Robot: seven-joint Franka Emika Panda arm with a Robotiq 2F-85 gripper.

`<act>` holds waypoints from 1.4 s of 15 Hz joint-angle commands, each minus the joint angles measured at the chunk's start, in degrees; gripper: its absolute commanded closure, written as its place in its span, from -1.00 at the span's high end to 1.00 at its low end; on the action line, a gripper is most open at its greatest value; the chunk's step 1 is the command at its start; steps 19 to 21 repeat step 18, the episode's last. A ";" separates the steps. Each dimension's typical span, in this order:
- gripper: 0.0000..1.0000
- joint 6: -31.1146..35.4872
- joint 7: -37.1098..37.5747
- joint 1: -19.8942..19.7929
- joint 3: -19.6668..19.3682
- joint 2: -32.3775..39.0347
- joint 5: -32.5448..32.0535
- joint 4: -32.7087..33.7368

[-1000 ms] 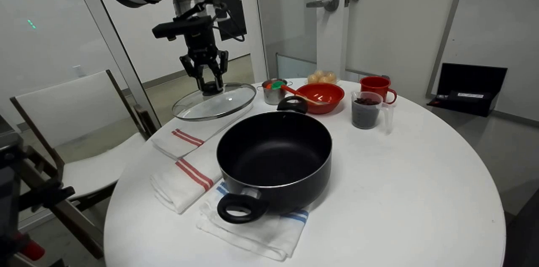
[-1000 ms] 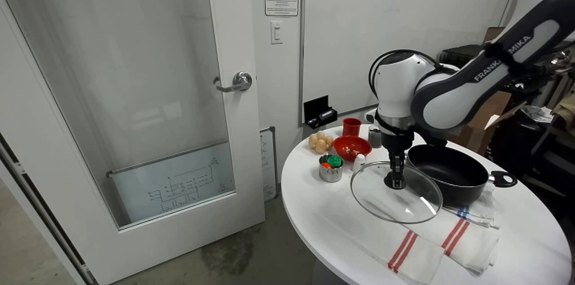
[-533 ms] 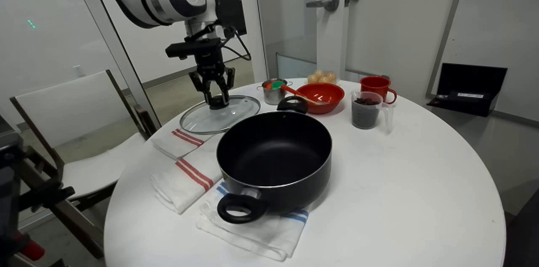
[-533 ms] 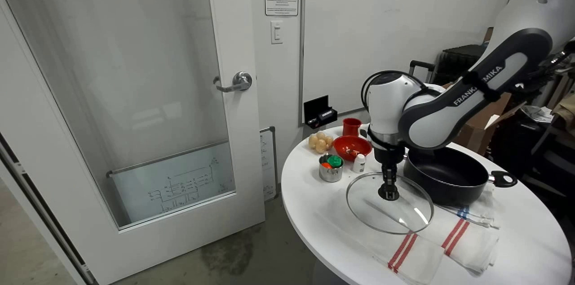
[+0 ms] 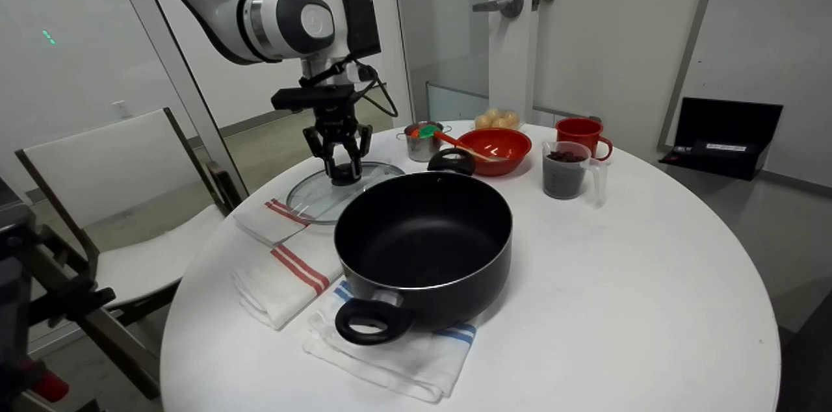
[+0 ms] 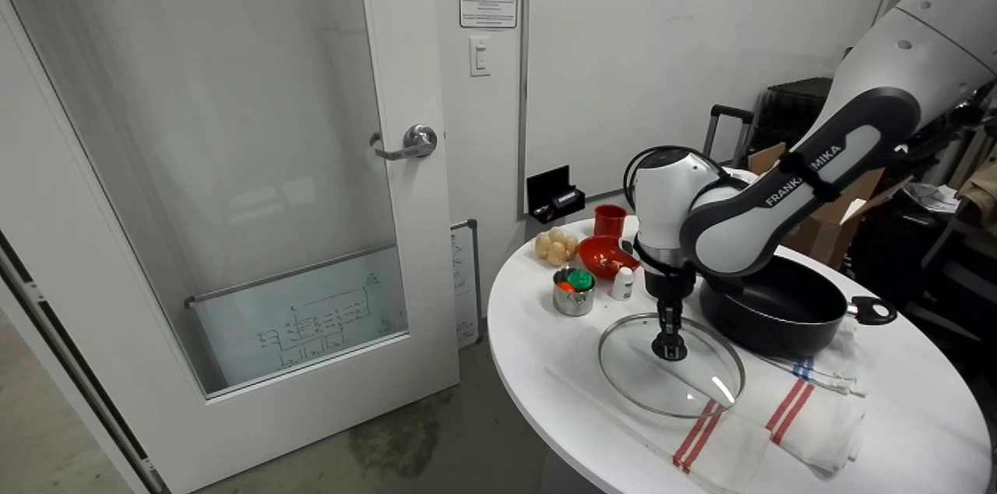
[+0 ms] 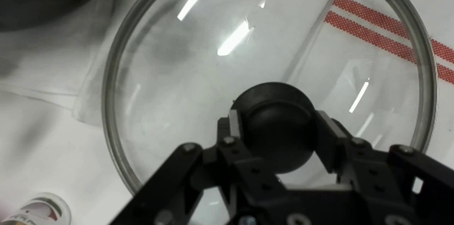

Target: Put the lid on the towel

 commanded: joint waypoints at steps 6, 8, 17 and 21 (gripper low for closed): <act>0.50 -1.12 -1.86 -1.67 1.43 1.73 1.15 2.89; 0.65 -1.04 -1.58 -1.73 1.42 1.30 1.24 2.62; 1.00 0.74 -2.47 -2.58 2.29 -3.63 1.18 -1.13; 1.00 0.98 -2.65 -2.74 2.48 -4.27 1.21 -1.66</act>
